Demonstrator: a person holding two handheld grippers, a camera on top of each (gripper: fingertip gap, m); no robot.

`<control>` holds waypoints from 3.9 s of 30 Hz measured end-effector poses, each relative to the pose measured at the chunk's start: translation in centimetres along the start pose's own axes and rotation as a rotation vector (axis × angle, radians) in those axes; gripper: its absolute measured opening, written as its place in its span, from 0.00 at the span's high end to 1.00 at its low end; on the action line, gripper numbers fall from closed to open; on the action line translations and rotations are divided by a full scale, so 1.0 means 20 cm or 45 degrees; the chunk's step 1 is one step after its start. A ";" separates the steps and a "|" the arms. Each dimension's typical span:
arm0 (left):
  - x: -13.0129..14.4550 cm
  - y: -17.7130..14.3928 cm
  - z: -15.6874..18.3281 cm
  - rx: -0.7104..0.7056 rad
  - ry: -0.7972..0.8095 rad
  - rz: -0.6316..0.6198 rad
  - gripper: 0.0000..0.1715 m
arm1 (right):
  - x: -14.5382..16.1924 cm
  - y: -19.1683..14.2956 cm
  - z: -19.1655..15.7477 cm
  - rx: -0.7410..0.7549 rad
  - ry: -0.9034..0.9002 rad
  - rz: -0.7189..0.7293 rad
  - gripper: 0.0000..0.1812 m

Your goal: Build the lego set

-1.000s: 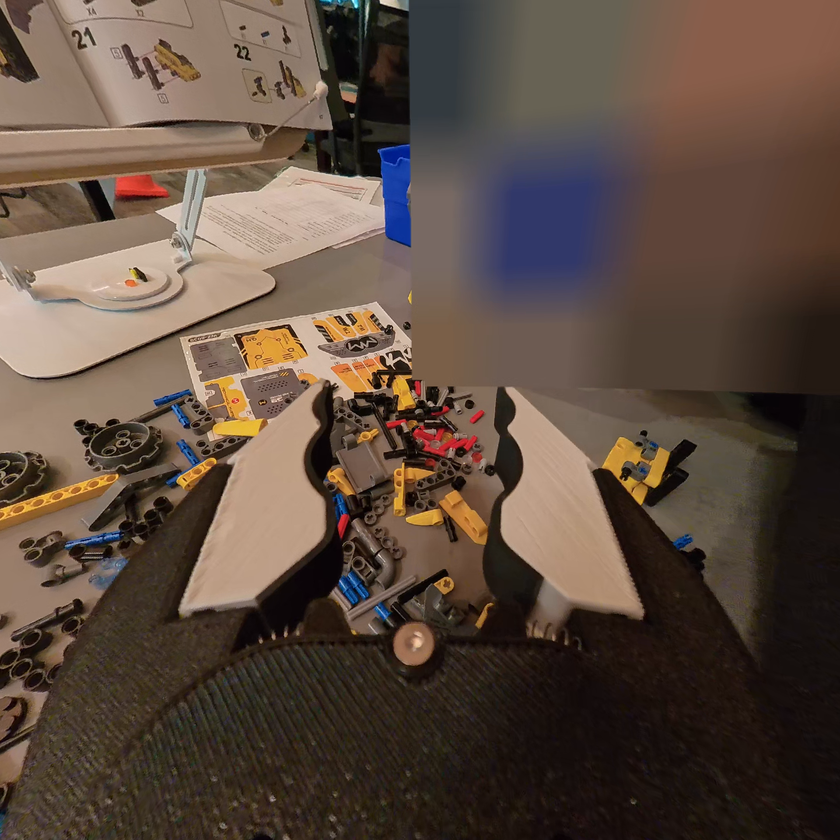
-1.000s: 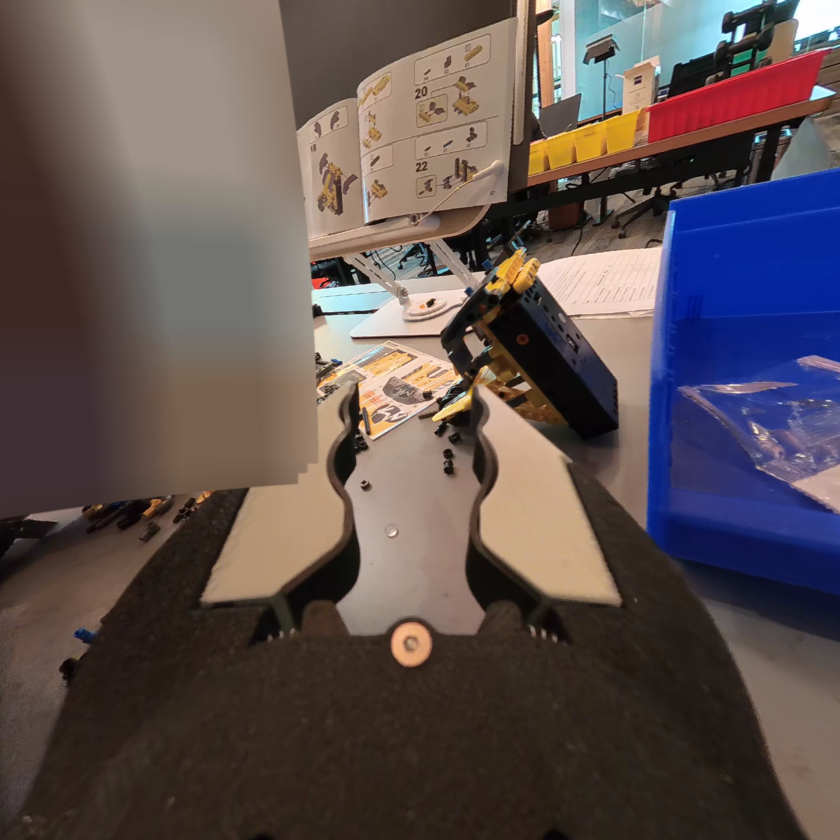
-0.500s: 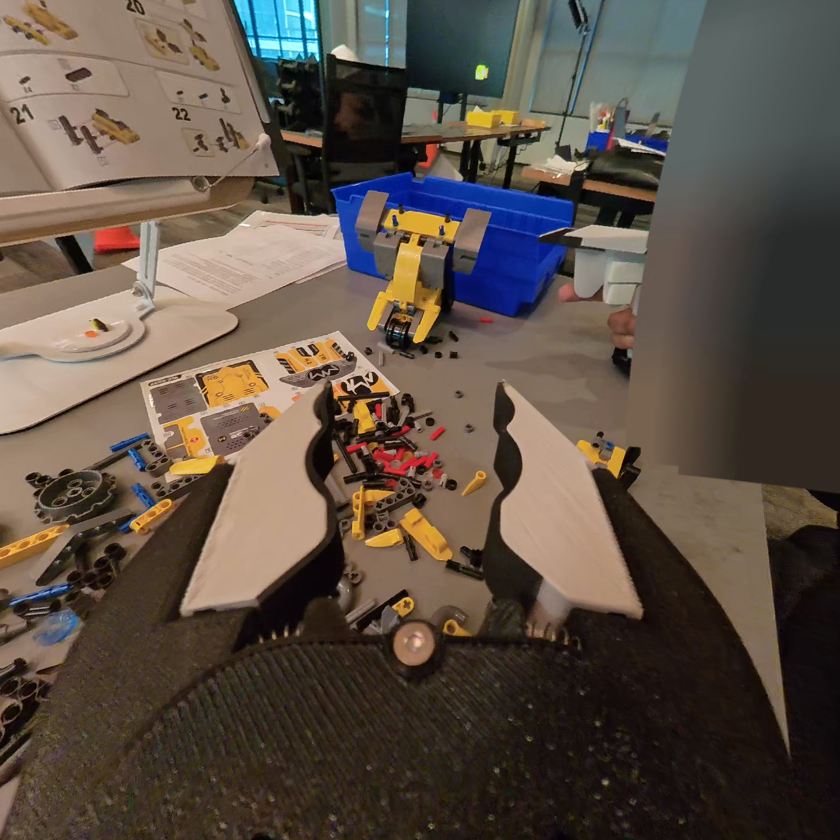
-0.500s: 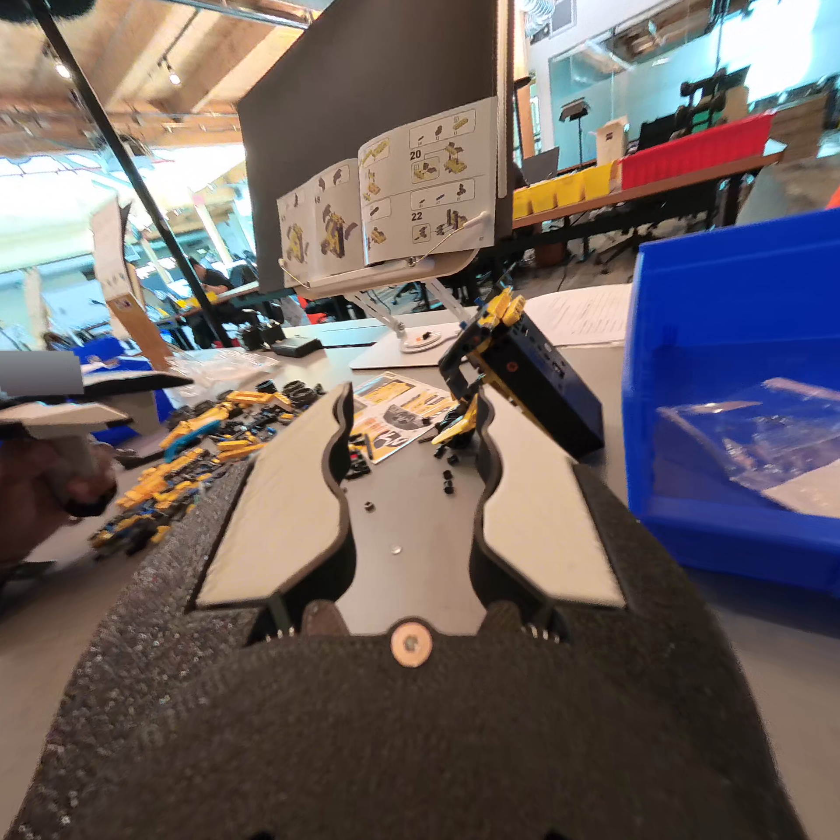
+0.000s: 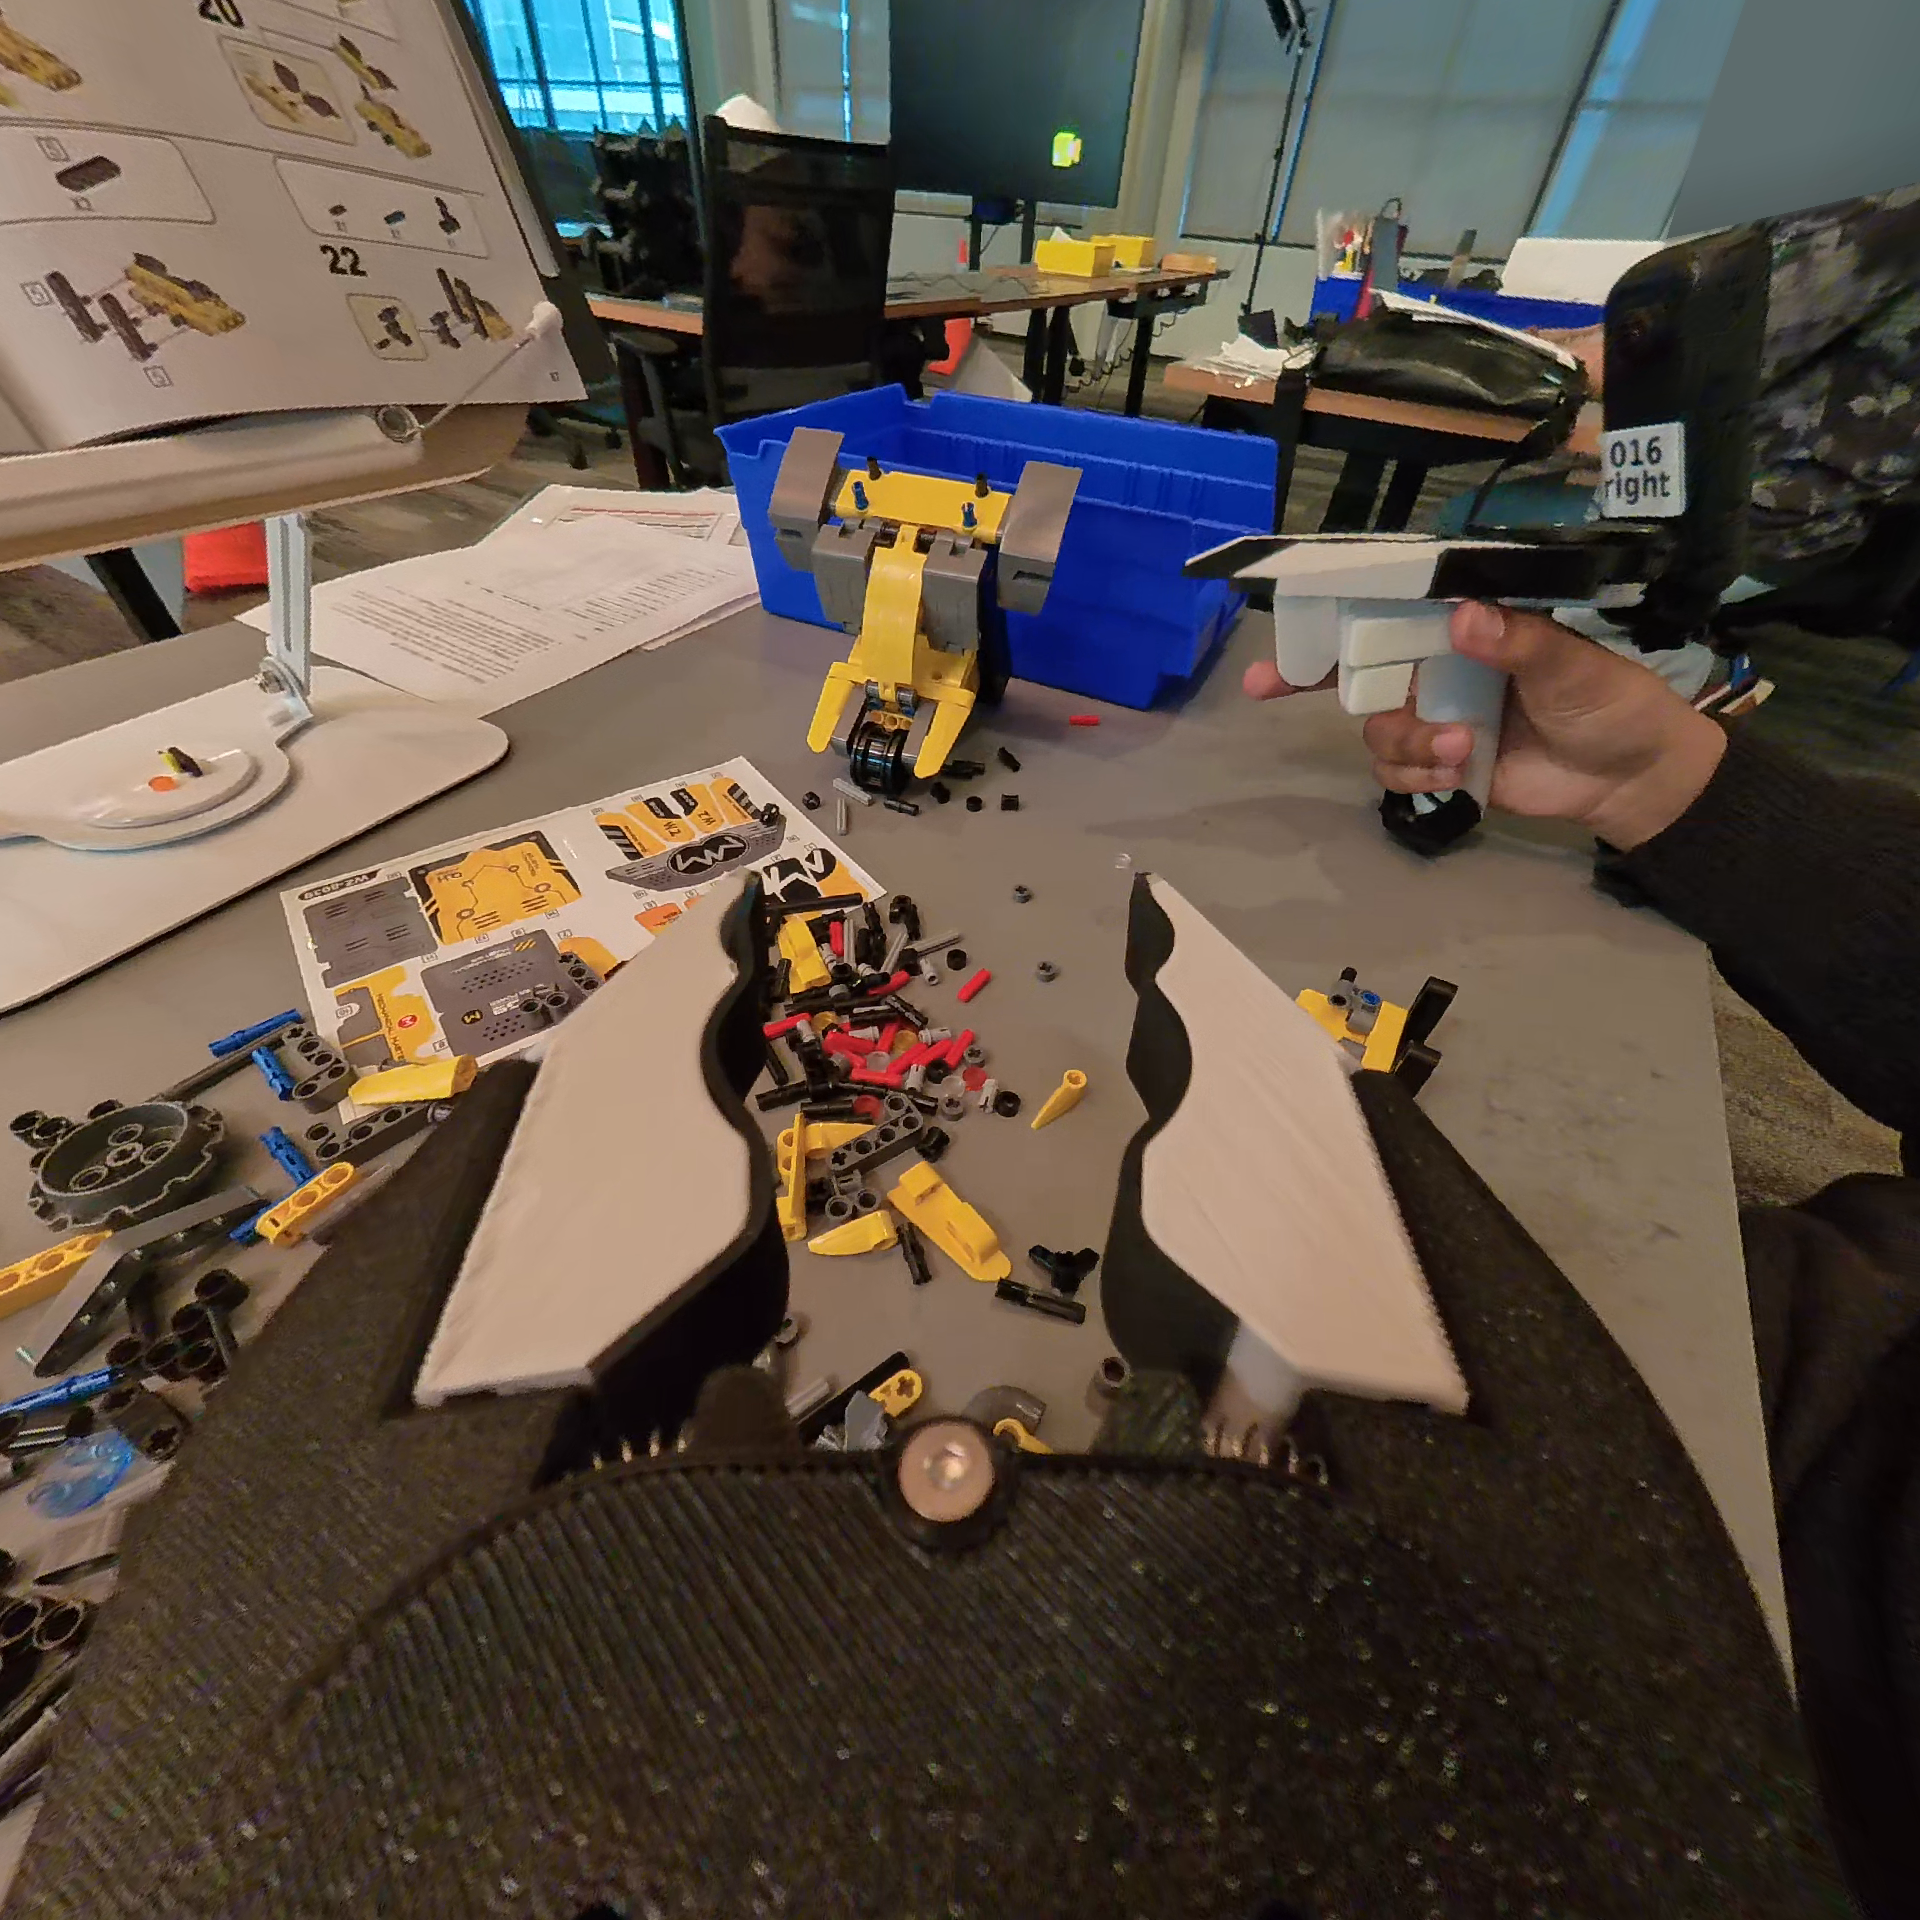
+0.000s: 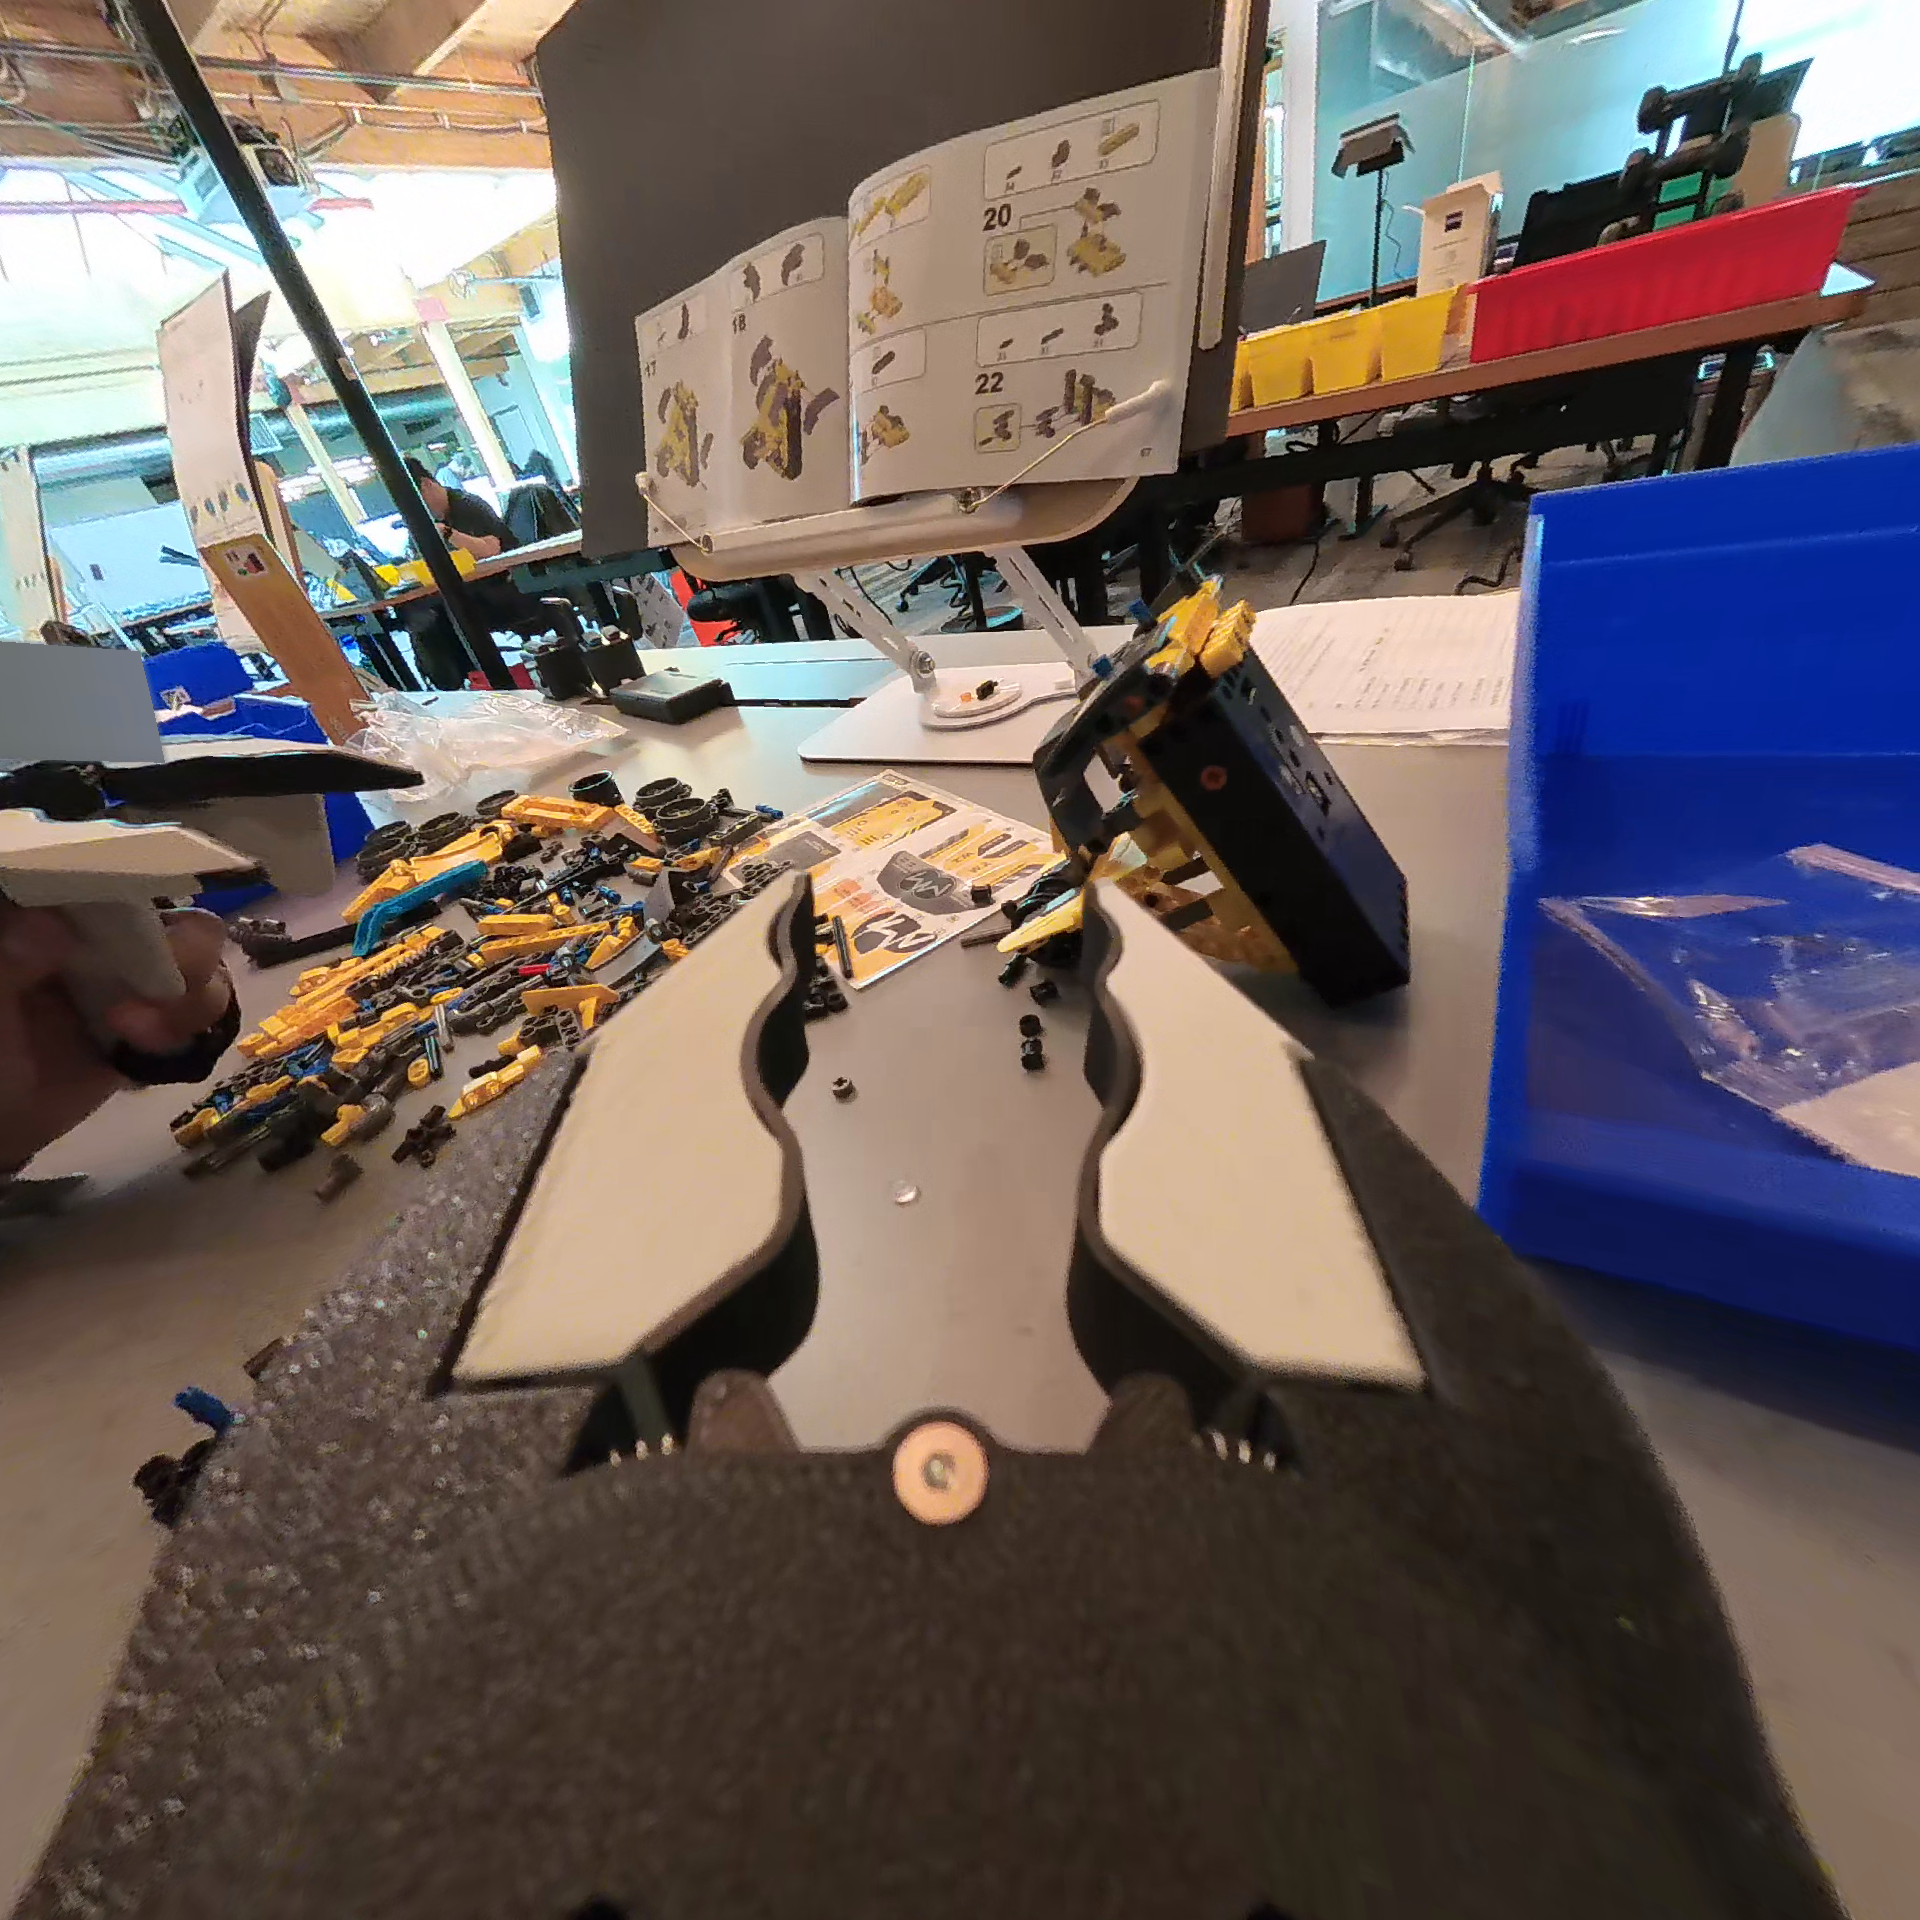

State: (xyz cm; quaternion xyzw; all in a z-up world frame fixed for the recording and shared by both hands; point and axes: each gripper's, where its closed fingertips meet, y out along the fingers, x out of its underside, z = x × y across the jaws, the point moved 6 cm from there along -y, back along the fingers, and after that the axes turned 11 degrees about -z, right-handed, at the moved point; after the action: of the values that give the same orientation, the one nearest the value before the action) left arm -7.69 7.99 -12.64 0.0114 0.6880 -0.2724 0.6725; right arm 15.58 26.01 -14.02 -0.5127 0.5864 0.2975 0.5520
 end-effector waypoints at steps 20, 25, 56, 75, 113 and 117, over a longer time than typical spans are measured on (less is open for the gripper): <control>0.05 0.00 -0.07 -0.074 -0.076 -0.103 0.86 | 0.01 0.01 0.02 -0.038 0.076 -0.023 0.71; 0.05 -0.11 -0.21 -0.380 -0.174 -0.007 0.89 | 0.01 0.01 0.02 -0.037 0.072 -0.022 0.71; 0.34 -0.33 -0.40 -0.526 -0.438 -0.761 0.98 | 0.01 0.02 0.01 -0.043 0.052 -0.038 0.71; 0.27 -0.17 -0.42 -0.471 -0.427 -0.712 0.87 | 0.01 0.02 0.02 -0.043 0.070 -0.038 0.71; 0.23 0.28 -0.64 -0.327 -0.426 -0.919 0.97 | 0.02 0.04 -0.01 -0.059 0.010 -0.097 0.71; 0.25 0.28 -0.66 -0.294 -0.455 -0.914 0.97 | 0.02 0.04 -0.02 -0.064 0.001 -0.102 0.71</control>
State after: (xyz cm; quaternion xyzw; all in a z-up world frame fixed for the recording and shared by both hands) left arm -18.09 16.18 -20.11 -0.3520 0.5467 -0.4085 0.6406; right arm 14.67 25.77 -14.60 -0.5496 0.5580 0.2894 0.5503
